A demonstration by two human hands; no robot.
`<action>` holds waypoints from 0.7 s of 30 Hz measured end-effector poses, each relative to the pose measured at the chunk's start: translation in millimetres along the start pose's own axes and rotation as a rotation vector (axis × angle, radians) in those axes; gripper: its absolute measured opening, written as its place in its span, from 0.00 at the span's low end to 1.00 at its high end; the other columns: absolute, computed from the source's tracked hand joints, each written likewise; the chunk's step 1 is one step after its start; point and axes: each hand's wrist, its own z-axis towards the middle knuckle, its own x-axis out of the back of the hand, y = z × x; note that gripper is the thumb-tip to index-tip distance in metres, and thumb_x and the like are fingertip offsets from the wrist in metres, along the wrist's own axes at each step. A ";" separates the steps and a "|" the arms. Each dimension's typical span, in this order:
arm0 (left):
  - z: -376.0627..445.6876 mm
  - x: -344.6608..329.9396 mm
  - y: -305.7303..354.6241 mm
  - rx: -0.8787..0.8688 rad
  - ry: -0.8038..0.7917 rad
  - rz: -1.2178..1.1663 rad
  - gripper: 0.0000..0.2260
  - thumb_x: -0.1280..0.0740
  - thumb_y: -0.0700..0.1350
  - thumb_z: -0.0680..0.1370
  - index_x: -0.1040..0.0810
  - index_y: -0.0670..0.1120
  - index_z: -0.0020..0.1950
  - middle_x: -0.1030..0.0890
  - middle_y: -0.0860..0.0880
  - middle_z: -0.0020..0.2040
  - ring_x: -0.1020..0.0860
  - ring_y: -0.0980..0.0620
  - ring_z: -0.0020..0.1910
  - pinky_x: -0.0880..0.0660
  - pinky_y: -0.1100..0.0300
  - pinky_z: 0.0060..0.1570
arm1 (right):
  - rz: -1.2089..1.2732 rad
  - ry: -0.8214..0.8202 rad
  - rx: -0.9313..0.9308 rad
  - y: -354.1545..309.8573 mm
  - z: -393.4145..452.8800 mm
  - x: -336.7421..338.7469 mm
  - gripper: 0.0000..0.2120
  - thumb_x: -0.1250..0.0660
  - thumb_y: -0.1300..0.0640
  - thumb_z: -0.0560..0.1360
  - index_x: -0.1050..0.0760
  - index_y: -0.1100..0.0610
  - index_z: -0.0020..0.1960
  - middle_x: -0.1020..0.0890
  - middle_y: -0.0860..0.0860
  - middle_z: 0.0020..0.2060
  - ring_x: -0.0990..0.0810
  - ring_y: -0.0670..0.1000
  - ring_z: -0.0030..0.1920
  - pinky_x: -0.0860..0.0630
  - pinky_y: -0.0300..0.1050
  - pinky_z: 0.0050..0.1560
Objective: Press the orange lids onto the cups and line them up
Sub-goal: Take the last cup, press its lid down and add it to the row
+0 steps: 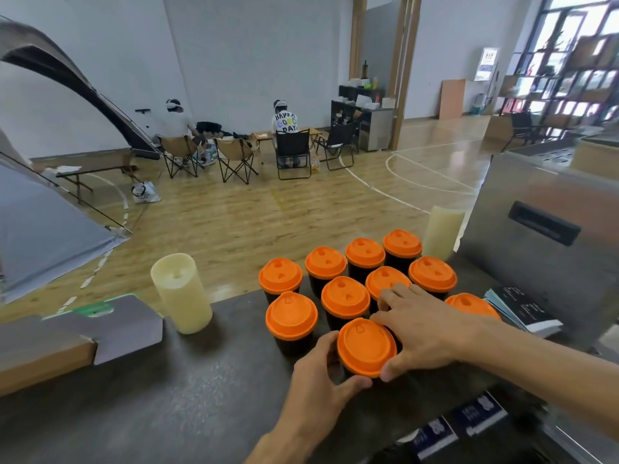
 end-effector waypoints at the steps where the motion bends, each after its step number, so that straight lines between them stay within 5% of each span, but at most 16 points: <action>1: 0.4 0.2 -0.5 0.002 -0.003 -0.009 0.38 0.21 0.61 0.65 0.36 0.64 0.71 0.27 0.65 0.67 0.28 0.62 0.67 0.28 0.54 0.69 | -0.003 -0.003 0.005 0.6 1.7 -0.1 0.46 0.35 0.22 0.65 0.35 0.46 0.75 0.35 0.50 0.71 0.40 0.53 0.69 0.41 0.55 0.70; 11: -2.0 2.5 0.7 0.078 -0.016 -0.008 0.45 0.21 0.61 0.65 0.41 0.59 0.77 0.32 0.63 0.72 0.31 0.60 0.70 0.32 0.58 0.70 | 0.011 -0.050 -0.033 -0.8 -4.5 7.0 0.52 0.38 0.19 0.63 0.40 0.47 0.78 0.38 0.49 0.74 0.42 0.52 0.73 0.43 0.53 0.73; 13: -11.4 14.2 -1.2 0.070 -0.013 0.009 0.41 0.21 0.62 0.65 0.37 0.62 0.73 0.29 0.65 0.68 0.29 0.64 0.66 0.30 0.63 0.67 | 0.000 0.007 -0.041 -7.4 -9.2 16.8 0.50 0.40 0.19 0.64 0.41 0.46 0.78 0.37 0.48 0.73 0.41 0.50 0.72 0.42 0.51 0.72; 16: -38.7 45.2 -4.3 -0.008 0.047 0.109 0.23 0.26 0.67 0.64 0.29 0.66 0.55 0.22 0.65 0.55 0.23 0.67 0.56 0.24 0.64 0.59 | -0.030 0.180 0.022 -29.9 -11.3 37.3 0.47 0.46 0.18 0.65 0.38 0.43 0.76 0.34 0.44 0.68 0.38 0.47 0.67 0.40 0.47 0.69; 21: -97.5 126.6 -20.1 -0.071 0.389 0.215 0.14 0.28 0.59 0.71 0.23 0.52 0.49 0.19 0.57 0.44 0.20 0.59 0.45 0.22 0.58 0.49 | 0.005 0.351 0.300 -124.5 18.8 78.0 0.41 0.49 0.20 0.66 0.36 0.39 0.73 0.31 0.38 0.63 0.38 0.43 0.64 0.41 0.43 0.65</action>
